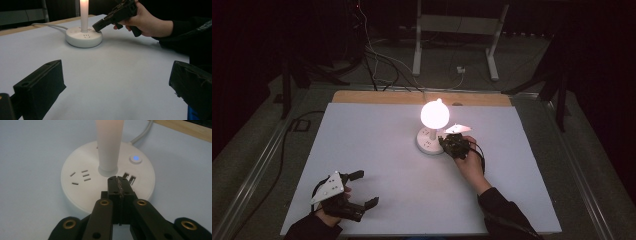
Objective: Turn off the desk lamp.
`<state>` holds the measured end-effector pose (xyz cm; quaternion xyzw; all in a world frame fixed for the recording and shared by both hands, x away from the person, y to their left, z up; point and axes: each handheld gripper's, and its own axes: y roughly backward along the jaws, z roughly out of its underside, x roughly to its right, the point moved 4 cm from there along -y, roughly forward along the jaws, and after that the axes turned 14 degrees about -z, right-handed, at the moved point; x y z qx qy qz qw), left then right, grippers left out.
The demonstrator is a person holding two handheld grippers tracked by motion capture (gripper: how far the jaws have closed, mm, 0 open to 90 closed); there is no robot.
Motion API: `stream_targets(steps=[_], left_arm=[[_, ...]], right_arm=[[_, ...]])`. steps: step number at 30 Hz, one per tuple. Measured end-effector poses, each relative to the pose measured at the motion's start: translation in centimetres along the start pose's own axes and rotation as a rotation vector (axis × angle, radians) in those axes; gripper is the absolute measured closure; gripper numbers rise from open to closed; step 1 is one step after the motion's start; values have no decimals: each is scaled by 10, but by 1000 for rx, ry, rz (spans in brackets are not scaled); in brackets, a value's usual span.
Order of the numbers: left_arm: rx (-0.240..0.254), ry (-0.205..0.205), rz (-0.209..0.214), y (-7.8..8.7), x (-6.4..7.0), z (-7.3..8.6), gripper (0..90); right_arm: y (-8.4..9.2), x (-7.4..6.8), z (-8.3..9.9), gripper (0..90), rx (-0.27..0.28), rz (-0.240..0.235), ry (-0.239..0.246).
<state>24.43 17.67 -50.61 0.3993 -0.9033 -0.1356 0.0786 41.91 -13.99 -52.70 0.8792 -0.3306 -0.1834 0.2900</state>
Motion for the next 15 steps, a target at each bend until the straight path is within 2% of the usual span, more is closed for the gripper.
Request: stream_targets(steps=[15], left_arm=[[-1,1,0,0,1,0,5]], right_arm=[[0,0,2,900,10,6,-6]])
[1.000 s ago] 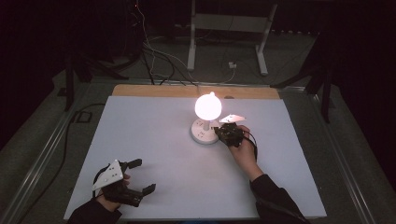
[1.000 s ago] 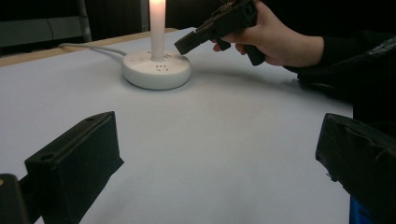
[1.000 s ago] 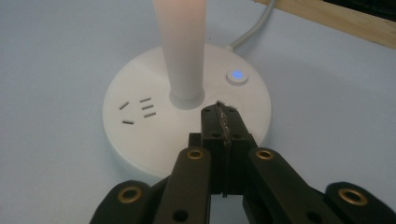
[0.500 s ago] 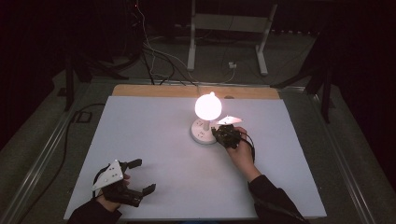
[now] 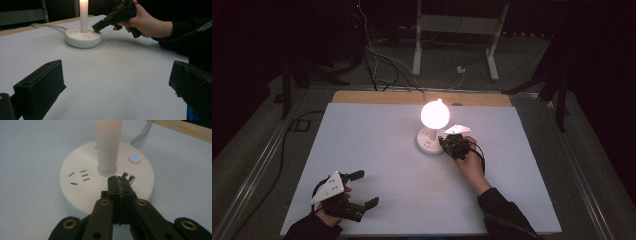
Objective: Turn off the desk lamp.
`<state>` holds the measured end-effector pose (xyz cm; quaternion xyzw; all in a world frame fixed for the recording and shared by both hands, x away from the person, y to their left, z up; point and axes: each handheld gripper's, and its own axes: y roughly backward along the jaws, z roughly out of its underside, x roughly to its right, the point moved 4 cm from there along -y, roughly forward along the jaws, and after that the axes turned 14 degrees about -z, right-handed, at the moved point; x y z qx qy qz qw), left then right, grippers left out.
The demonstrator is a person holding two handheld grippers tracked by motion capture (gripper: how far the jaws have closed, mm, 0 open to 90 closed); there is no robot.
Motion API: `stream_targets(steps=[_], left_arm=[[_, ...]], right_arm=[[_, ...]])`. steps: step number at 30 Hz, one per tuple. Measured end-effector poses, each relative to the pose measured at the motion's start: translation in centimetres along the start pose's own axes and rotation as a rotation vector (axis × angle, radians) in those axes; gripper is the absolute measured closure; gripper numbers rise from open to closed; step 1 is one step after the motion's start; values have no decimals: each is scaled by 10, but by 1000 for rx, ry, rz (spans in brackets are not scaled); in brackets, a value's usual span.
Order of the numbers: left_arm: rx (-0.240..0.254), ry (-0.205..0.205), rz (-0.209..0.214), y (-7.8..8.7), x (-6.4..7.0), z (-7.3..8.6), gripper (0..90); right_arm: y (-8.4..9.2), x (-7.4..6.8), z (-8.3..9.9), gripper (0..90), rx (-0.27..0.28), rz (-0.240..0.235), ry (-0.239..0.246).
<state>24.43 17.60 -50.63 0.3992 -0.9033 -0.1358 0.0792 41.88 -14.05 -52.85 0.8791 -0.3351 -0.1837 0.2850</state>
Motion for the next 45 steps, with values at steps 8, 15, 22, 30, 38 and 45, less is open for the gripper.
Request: stream_targets(steps=[8,15,22,30,38,45], left_arm=[[3,1,1,0,0,0,5],[2,0,0,0,0,0,5],[4,2,3,0,0,0,5],[-2,-4,0,0,0,0,5],[0,-2,2,0,0,0,5],[0,0,1,0,0,0,5]], right_arm=[[20,-6,-17,900,68,-6,9],[34,-10,-29,900,117,-12,17],[31,-9,-27,899,110,-9,17],[20,-6,-16,899,74,-11,0],[6,-5,-4,899,23,-13,-2],[4,-4,-3,899,16,-13,-2]])
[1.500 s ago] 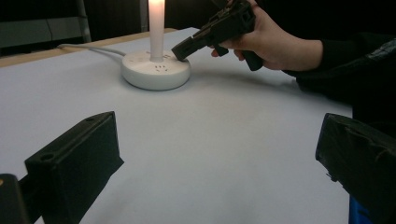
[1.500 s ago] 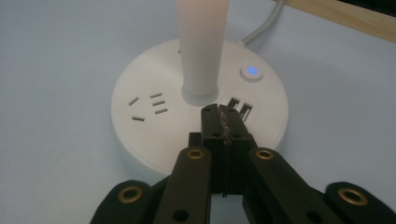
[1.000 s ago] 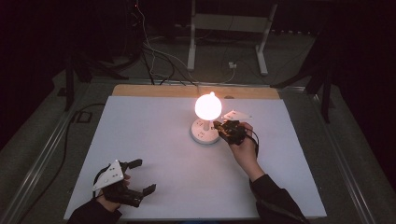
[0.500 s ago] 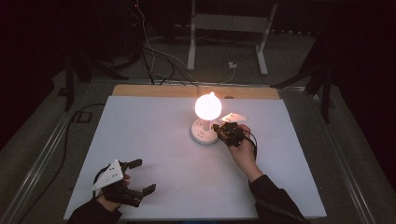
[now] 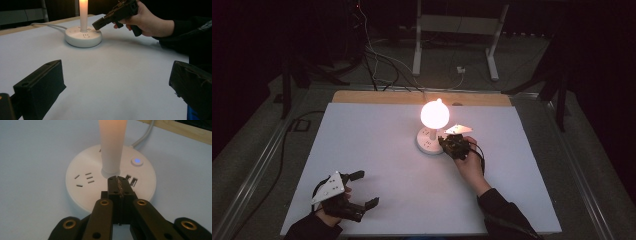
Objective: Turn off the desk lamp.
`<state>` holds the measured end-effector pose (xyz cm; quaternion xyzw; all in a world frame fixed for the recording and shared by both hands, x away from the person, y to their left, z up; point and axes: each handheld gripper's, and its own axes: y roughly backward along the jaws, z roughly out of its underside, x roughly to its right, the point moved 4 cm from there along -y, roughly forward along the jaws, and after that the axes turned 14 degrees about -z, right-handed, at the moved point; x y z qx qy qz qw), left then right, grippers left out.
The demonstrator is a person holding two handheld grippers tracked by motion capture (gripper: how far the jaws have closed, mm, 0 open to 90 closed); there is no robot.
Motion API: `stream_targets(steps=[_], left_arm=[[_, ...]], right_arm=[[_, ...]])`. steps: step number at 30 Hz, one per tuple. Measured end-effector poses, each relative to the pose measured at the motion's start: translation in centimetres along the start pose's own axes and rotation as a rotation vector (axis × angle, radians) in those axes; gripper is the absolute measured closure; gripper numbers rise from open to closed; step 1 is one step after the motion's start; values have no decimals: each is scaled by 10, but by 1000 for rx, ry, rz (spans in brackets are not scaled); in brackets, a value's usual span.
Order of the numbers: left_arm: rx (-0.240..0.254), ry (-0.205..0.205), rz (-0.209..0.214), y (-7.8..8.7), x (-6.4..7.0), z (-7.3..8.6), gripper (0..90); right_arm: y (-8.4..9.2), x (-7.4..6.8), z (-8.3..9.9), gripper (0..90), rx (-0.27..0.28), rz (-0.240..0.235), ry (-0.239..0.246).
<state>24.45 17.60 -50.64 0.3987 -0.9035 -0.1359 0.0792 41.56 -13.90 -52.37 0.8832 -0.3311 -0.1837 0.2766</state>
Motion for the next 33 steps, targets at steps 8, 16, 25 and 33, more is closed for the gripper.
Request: stream_targets(steps=[8,16,25,33], left_arm=[[-3,0,-1,0,0,0,5],[-4,-4,-1,0,1,0,5],[0,2,0,0,0,0,5],[-3,-4,0,0,1,0,5]], right_arm=[[-3,2,2,900,-13,4,-3],[-4,1,3,900,-17,20,20],[6,3,-7,900,8,3,2],[28,-1,-23,899,87,-8,1]])
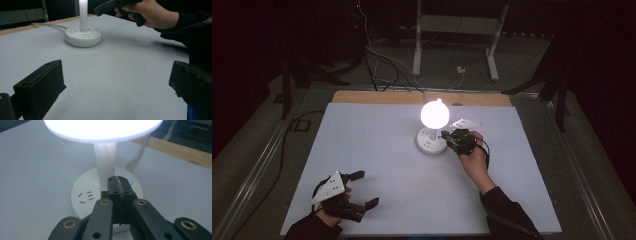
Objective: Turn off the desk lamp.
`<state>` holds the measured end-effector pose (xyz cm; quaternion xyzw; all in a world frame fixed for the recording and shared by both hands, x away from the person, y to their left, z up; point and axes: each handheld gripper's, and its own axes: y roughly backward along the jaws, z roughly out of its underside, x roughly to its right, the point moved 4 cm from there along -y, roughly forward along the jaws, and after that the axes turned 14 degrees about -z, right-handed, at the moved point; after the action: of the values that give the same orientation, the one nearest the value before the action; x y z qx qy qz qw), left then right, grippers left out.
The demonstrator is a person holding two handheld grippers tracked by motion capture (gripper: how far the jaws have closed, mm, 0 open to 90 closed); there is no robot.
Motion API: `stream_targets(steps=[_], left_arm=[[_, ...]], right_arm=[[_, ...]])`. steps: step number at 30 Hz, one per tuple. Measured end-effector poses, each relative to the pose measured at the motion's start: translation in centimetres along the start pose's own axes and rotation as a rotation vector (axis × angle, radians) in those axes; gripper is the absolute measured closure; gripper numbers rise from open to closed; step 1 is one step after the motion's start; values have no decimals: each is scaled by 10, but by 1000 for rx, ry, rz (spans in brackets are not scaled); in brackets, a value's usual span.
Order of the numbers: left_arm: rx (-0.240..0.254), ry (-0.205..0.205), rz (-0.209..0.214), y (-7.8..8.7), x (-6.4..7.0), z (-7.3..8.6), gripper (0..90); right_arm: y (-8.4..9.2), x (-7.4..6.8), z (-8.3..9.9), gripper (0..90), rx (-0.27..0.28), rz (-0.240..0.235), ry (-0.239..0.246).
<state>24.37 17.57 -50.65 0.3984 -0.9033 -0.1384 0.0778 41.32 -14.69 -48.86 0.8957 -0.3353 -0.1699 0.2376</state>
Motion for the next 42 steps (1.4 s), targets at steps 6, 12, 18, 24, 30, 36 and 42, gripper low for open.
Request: stream_targets(steps=[6,12,18,24,30,36,42], left_arm=[[-2,-2,-1,-1,0,0,5],[1,1,-1,0,-1,0,5],[0,0,0,0,0,0,5],[0,-1,0,0,0,0,5],[1,0,0,0,0,0,5],[0,0,0,0,0,0,5],[0,1,0,-1,0,0,5]], right_arm=[[1,-2,-2,899,4,3,9],[-1,0,1,899,0,4,-1],[-11,1,10,900,-34,6,-4],[-22,2,21,900,-72,7,1],[-26,3,26,899,-92,14,2],[-28,4,28,899,-101,17,6],[-28,4,28,900,-115,19,7]])
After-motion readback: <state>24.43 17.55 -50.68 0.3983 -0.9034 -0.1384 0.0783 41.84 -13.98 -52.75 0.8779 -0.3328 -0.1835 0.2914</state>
